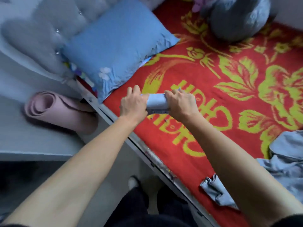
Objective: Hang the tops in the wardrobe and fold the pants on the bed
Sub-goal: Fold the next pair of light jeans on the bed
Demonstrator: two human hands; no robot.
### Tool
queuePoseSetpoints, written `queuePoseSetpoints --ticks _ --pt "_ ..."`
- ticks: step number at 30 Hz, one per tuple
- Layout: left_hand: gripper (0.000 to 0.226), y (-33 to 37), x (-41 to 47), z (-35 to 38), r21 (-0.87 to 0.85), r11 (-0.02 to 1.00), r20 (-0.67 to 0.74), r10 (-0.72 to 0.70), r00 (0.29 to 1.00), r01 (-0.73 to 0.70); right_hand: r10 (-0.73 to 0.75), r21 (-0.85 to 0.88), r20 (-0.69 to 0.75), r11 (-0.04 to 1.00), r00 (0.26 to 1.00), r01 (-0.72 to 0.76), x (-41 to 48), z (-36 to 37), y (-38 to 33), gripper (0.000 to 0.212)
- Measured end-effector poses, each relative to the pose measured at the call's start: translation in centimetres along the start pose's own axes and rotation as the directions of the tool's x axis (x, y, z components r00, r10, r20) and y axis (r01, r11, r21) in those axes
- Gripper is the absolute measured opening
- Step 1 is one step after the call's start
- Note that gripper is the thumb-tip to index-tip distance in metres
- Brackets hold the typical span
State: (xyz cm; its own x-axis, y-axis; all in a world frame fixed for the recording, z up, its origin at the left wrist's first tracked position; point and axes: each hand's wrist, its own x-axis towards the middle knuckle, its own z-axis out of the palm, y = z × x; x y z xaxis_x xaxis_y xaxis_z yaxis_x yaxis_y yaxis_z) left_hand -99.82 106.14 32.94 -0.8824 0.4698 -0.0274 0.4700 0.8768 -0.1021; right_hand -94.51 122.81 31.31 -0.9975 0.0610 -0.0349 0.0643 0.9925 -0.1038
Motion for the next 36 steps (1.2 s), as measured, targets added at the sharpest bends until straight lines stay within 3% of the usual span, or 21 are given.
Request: queuePoseSetpoints --ticks 9,18,21,28,36 --pt "0.050 -14.8 -9.8 -12.5 0.047 0.974 -0.193 -0.207 0.959 0.219 -0.271 -0.096 -0.259 0.962 0.927 0.255 0.8 -12.7 -16.4 0.043" --pt "0.044 -32.3 -32.1 -19.8 0.129 0.908 -0.289 -0.351 0.891 0.399 -0.478 -0.148 -0.385 0.876 0.789 0.458 -8.1 -18.4 -41.6 0.047" --pt "0.041 -38.4 -41.1 -22.6 0.196 0.837 -0.380 -0.415 0.827 0.511 -0.573 -0.178 -0.422 0.812 0.703 0.556 -11.8 -21.0 -51.4 0.048" --pt "0.076 -50.4 -55.1 -30.4 0.246 0.657 -0.589 -0.483 0.648 0.713 -0.670 -0.262 -0.580 0.692 0.464 0.673 -16.8 -29.4 -69.6 0.040" --pt "0.063 -61.2 -58.6 -41.2 0.315 0.477 -0.765 -0.385 0.517 0.821 -0.625 -0.366 -0.756 0.649 0.194 0.667 -14.1 -40.4 -81.4 0.038"
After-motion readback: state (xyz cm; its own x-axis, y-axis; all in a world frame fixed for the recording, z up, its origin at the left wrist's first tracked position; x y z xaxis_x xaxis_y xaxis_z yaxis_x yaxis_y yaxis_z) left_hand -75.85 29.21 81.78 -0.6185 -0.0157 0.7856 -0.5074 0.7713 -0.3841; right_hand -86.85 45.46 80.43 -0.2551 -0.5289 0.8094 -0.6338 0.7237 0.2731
